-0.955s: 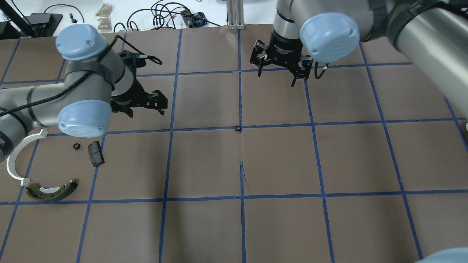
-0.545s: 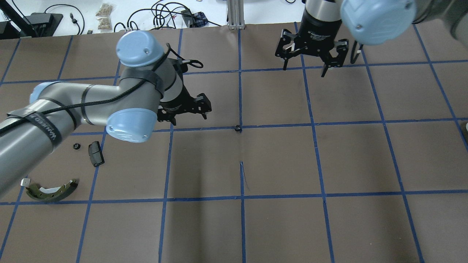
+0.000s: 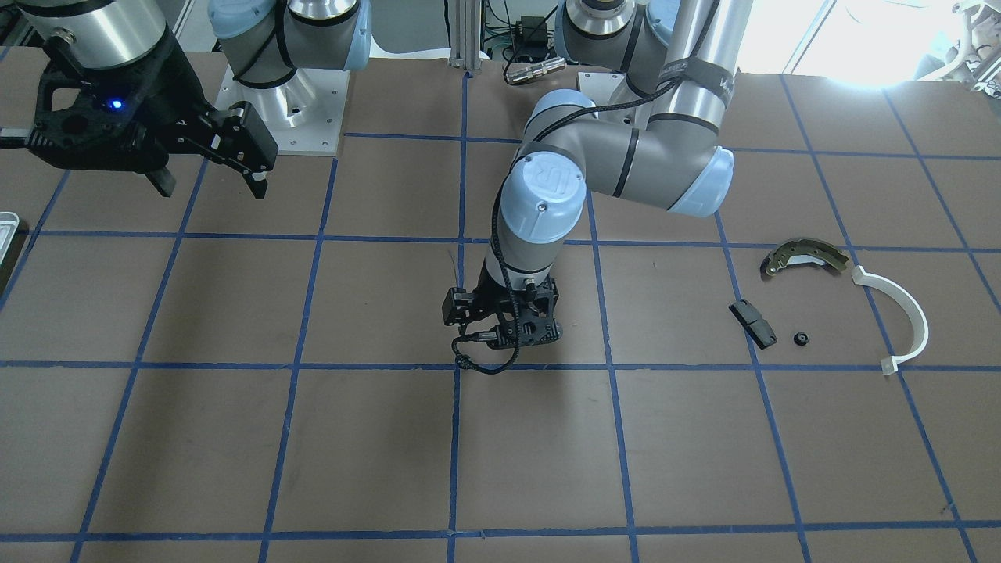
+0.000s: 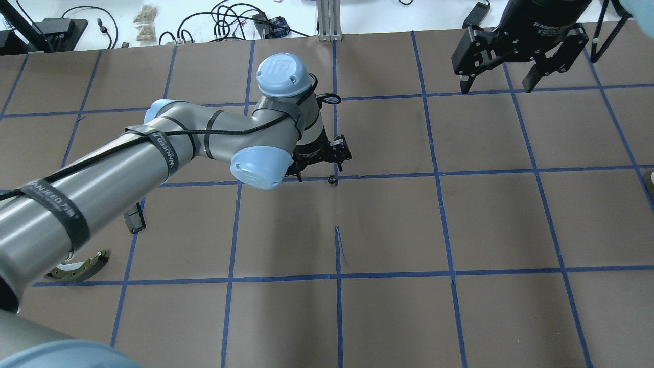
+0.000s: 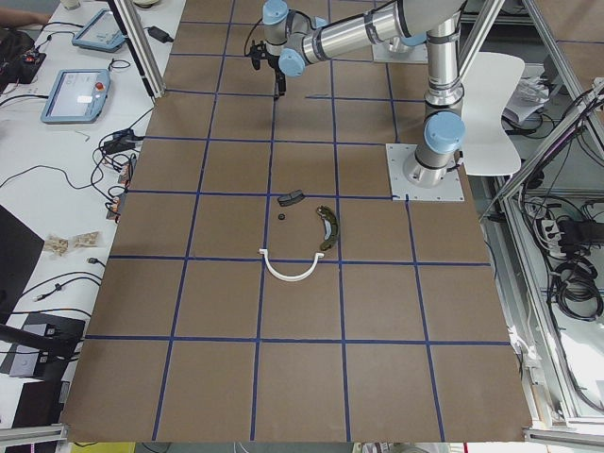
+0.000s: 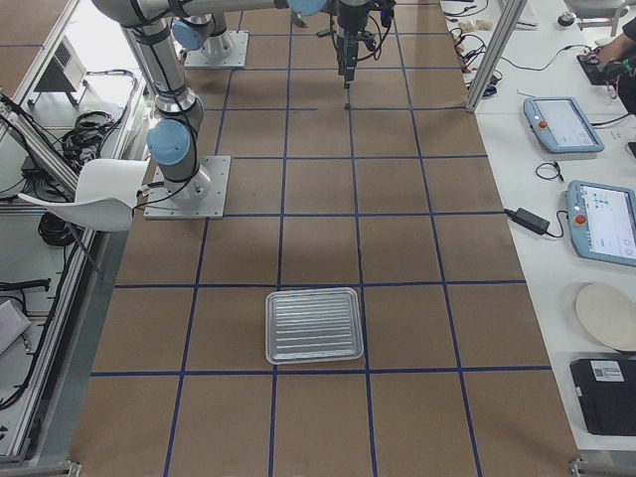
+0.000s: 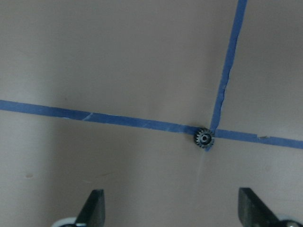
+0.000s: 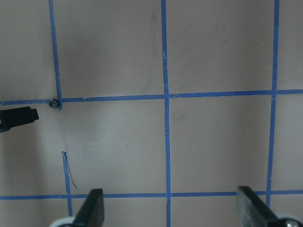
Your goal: Place bearing gear from tray to pile
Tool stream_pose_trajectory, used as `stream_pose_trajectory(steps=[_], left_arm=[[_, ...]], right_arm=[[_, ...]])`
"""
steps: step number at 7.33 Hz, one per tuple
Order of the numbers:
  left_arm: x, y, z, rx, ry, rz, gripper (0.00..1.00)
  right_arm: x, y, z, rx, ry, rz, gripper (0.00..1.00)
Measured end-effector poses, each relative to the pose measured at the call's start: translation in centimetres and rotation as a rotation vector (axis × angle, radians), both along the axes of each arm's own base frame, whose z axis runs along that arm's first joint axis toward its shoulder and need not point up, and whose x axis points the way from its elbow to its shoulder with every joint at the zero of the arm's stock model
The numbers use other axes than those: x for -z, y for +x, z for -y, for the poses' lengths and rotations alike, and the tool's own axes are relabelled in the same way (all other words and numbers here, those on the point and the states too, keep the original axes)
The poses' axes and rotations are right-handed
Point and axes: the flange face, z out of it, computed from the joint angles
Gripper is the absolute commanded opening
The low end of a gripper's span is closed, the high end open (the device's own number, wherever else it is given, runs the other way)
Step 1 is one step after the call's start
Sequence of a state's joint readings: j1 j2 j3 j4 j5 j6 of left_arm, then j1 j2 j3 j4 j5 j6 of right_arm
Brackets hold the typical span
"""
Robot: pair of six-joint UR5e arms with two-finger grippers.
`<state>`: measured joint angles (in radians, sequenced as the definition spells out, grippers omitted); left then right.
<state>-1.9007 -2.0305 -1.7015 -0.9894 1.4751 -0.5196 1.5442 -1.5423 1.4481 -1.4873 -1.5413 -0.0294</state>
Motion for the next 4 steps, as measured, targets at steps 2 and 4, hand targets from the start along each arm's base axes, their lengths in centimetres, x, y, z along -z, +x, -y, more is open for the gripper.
stream_pose_trajectory(steps=[2,4], left_arm=[[2.8,-1.1,0.4,0.012,0.011,0.052,0.86],[4.3,-2.1,0.7,0.035,0.003,0.071,0.68]], right_arm=[[2.0,0.0,-1.2,-0.004,-0.017,-0.004,1.0],[2.9,0.0,-1.5,0.001,-0.113,-0.01,1.0]])
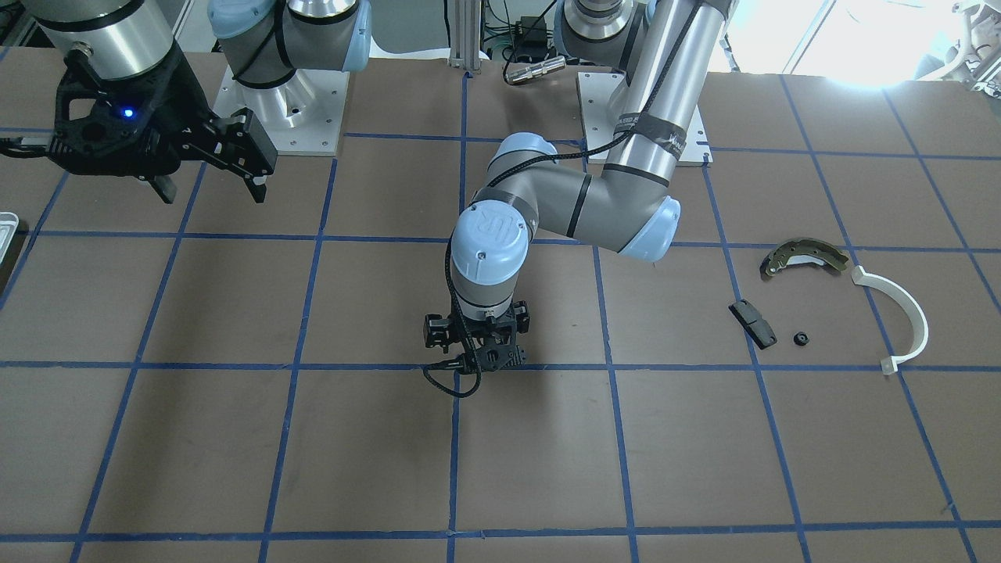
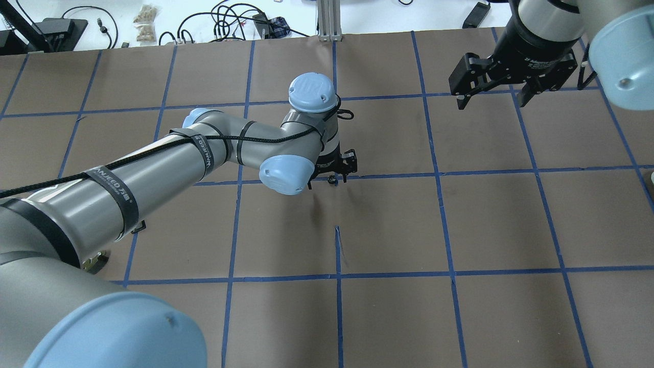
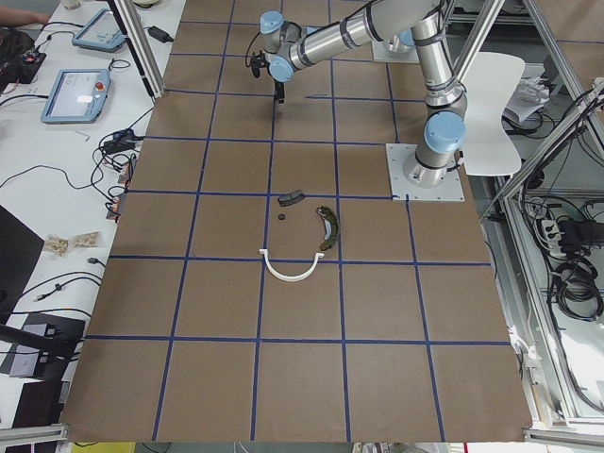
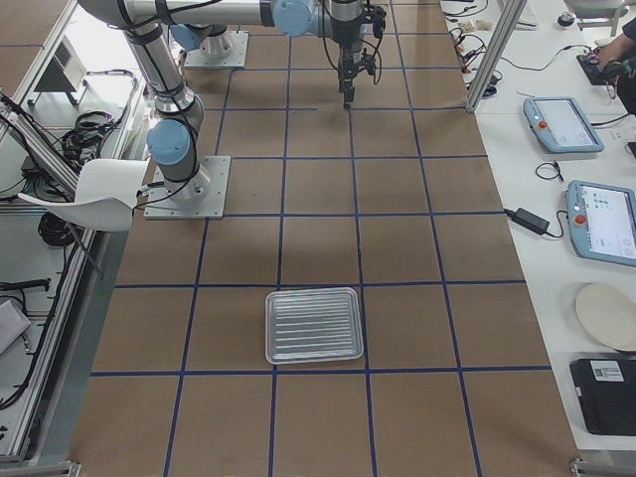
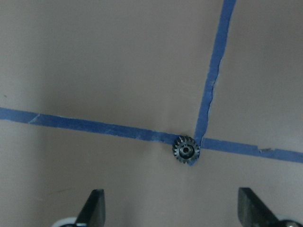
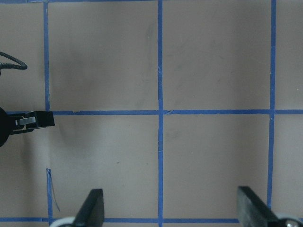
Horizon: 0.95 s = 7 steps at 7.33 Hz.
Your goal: Place bearing gear from tray to pile
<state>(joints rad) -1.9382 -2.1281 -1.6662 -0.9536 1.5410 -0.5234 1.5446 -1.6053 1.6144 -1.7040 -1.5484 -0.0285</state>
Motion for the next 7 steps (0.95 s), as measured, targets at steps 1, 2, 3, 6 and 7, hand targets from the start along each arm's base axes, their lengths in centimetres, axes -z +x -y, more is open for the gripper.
stream_pose_trajectory(steps=[1,2,3,6,7], left_arm=[[0.0,-0.5,0.4,0.011,-0.016,0.006,0.58],[0.2,-0.7,0.8,0.015,-0.024,0.009,0.37],[0.6,-0.9,1.1,0.015,-0.023,0.011,0.17],[0.5,-1.0,1.4,0.012,-0.026,0.006,0.0],[-1.2,-0.5,2.0,0.007,-0.044,-0.005,0.0]], right_arm=[[0.0,0.1,0.1,0.006,-0.02,-0.001,1.0],[0.1,0.1,0.1,0.026,-0.022,-0.003,1.0],[0.2,0.0,0.0,0.063,-0.013,-0.004,1.0],[0.3,0.0,-0.3,0.163,0.016,0.002,1.0],[0.3,0.0,-0.3,0.167,0.021,0.001,1.0]])
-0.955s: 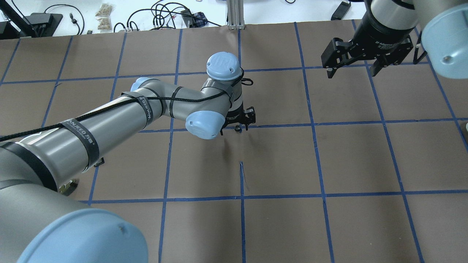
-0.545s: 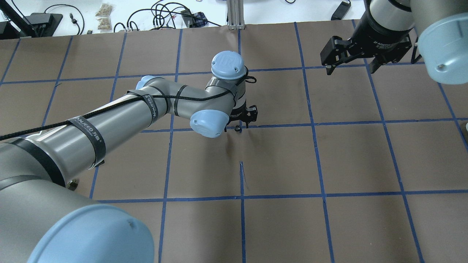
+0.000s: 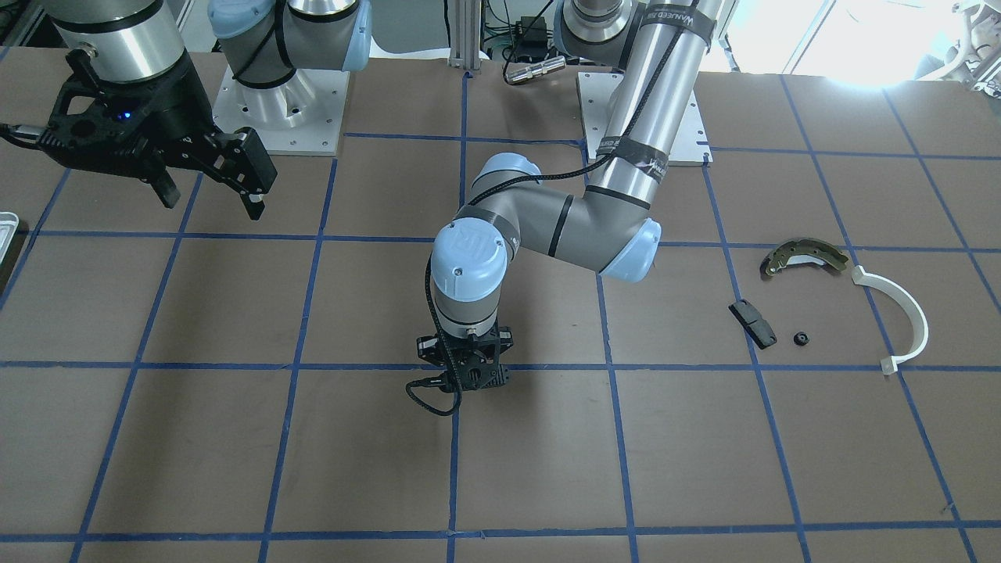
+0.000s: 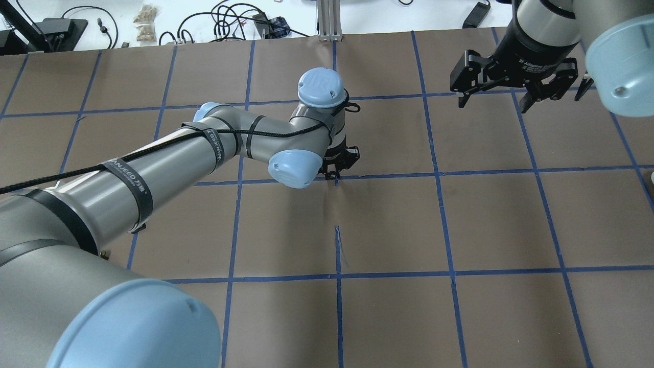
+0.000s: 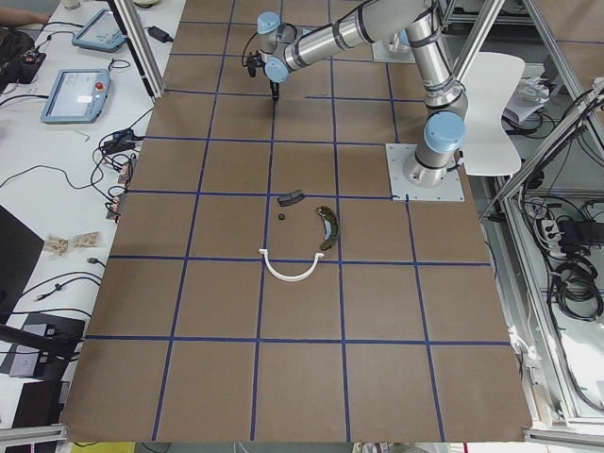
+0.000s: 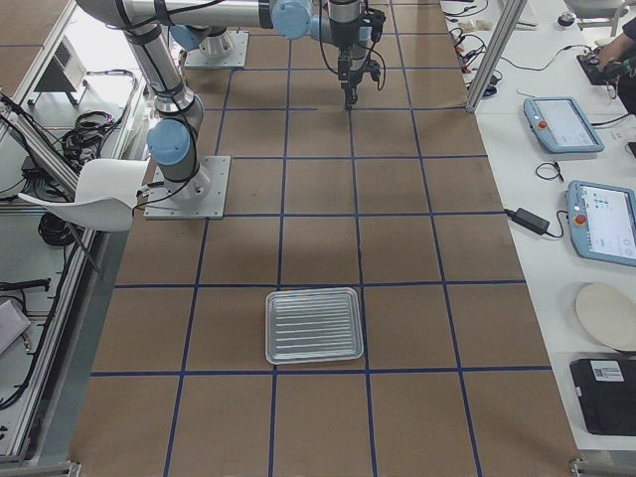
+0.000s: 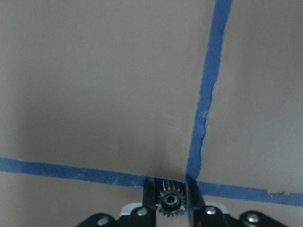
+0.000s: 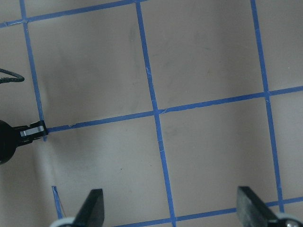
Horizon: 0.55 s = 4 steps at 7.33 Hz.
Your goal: Place bearing gear from tray to pile
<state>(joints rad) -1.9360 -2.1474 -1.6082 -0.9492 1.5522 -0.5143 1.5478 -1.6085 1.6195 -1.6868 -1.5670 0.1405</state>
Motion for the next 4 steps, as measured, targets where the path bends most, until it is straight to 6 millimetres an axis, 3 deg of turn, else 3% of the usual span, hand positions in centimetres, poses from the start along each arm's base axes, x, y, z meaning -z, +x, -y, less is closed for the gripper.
stream_pose_trajectory(steps=[1,2,4], left_arm=[[-2.3,1.9,1.0,-0.002,-0.002,-0.009,0.0],[-5.3,5.5,2.1,0.018,0.017,-0.013,0.0],[-11.1,16.4,3.3,0.101,0.049,-0.018,0.0]], right_arm=[[0.0,0.0,0.0,-0.002,0.002,-0.001,1.0],[0.0,0.0,0.0,-0.003,0.002,-0.001,1.0],[0.0,0.0,0.0,-0.004,0.002,0.0,1.0]])
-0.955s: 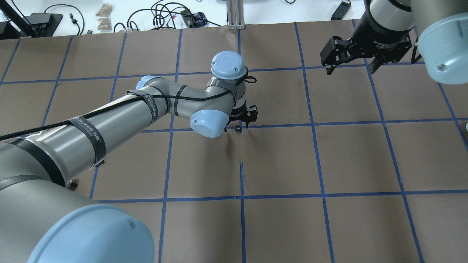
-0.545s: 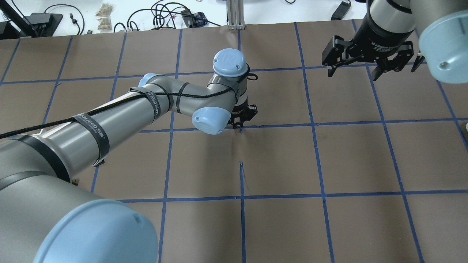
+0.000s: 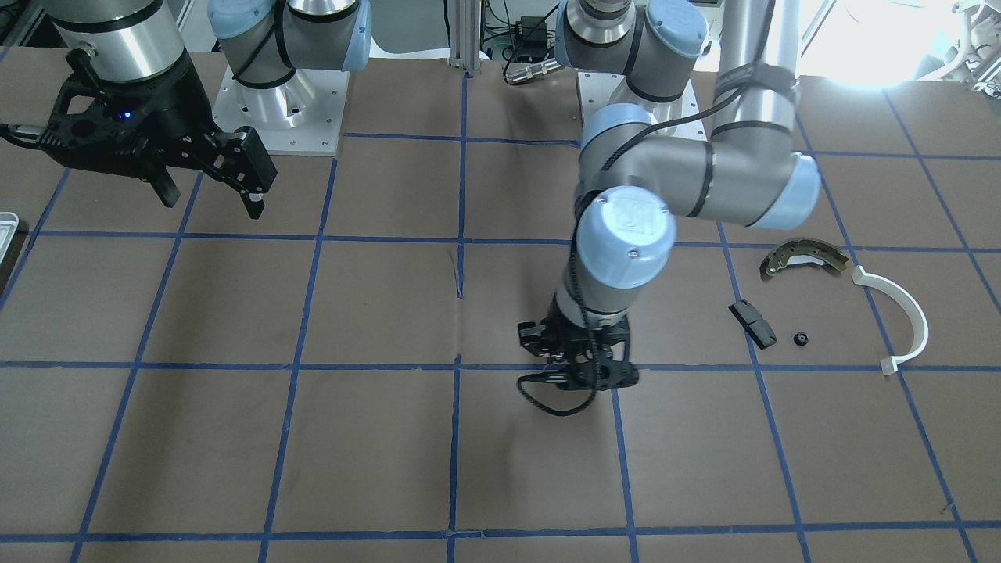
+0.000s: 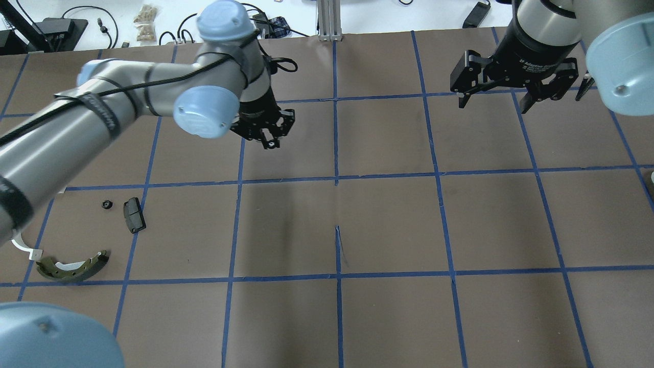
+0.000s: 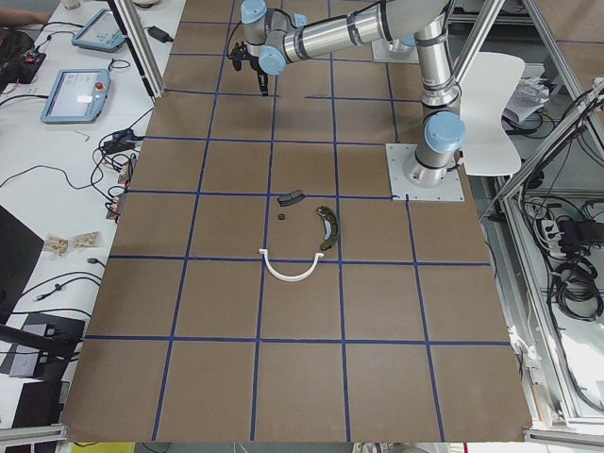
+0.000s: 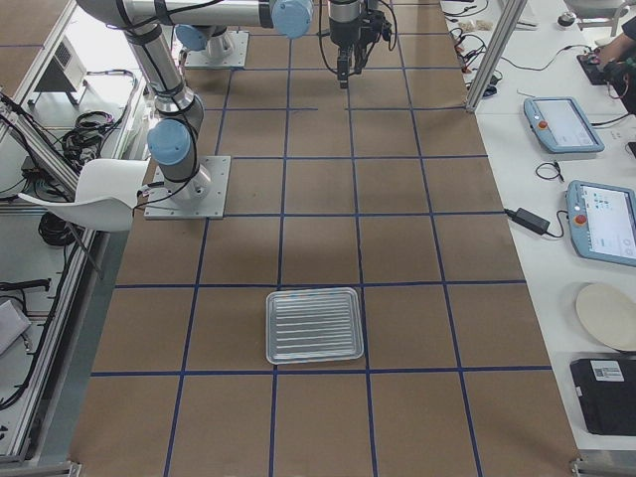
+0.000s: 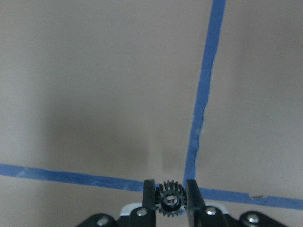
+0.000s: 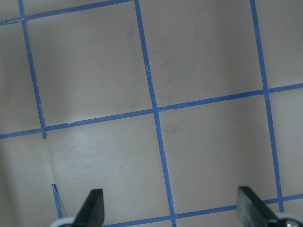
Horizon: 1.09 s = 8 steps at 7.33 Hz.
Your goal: Place bearing gear from tray to pile
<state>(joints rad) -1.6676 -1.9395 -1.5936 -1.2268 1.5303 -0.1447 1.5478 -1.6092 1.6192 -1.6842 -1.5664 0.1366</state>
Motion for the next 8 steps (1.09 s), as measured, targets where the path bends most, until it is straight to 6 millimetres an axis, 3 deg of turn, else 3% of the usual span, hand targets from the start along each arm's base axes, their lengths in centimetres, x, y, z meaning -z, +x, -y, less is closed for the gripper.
stream_pose_trajectory(steps=[2,5,7,8], left_arm=[[-2.9,12.5,-1.2,0.095,0.031,-0.018,0.0],[-1.4,30.6,-6.0,0.083,0.065,-0.066,0.0],[0.7,39.9,-8.8,0.084,0.063,-0.064,0.0],[2.0,42.6,-9.4,0.087,0.058,-0.004,0.0]], right_arm=[[0.0,0.0,0.0,0.0,0.001,-0.001,1.0],[0.0,0.0,0.0,0.0,-0.001,-0.003,1.0],[0.0,0.0,0.0,0.0,-0.001,-0.003,1.0],[0.0,0.0,-0.1,0.0,-0.001,-0.003,1.0]])
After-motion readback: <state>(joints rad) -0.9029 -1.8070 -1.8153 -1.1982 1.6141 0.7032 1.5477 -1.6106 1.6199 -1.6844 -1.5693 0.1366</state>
